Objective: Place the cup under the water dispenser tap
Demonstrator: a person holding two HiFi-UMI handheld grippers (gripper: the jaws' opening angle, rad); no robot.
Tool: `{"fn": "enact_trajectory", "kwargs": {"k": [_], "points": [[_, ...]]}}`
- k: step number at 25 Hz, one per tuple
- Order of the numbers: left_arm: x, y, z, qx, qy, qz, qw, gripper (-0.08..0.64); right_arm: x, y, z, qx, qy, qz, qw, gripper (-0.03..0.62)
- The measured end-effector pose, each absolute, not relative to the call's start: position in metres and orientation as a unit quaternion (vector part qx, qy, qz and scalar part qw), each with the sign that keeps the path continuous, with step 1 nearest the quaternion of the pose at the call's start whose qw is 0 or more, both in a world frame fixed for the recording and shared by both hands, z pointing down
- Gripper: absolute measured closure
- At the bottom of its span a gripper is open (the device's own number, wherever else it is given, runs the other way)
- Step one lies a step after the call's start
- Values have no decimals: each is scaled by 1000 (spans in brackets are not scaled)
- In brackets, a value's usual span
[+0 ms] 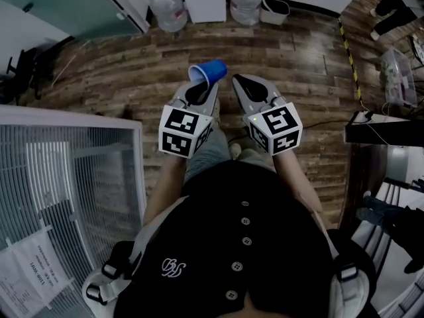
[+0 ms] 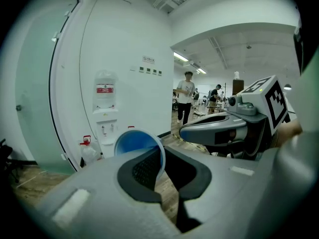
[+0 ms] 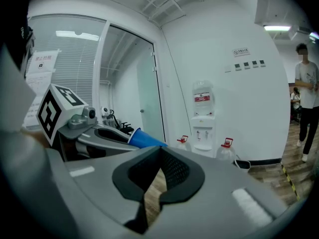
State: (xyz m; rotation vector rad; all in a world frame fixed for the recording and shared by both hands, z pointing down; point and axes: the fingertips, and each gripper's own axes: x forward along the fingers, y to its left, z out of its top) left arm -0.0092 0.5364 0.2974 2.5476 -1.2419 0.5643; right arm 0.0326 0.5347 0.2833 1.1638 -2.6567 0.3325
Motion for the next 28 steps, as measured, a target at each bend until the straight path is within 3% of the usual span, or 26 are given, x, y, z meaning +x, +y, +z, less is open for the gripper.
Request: {"fn": "enact_trajectory", "kwargs": {"k": [7, 28], "points": [[-24, 476, 298, 874, -406, 258, 68, 545, 38, 471, 285, 416, -896, 115, 110, 597], [-75, 271, 299, 902, -344, 254, 68, 545, -31, 262, 281, 460, -874, 107, 113, 597]]}}
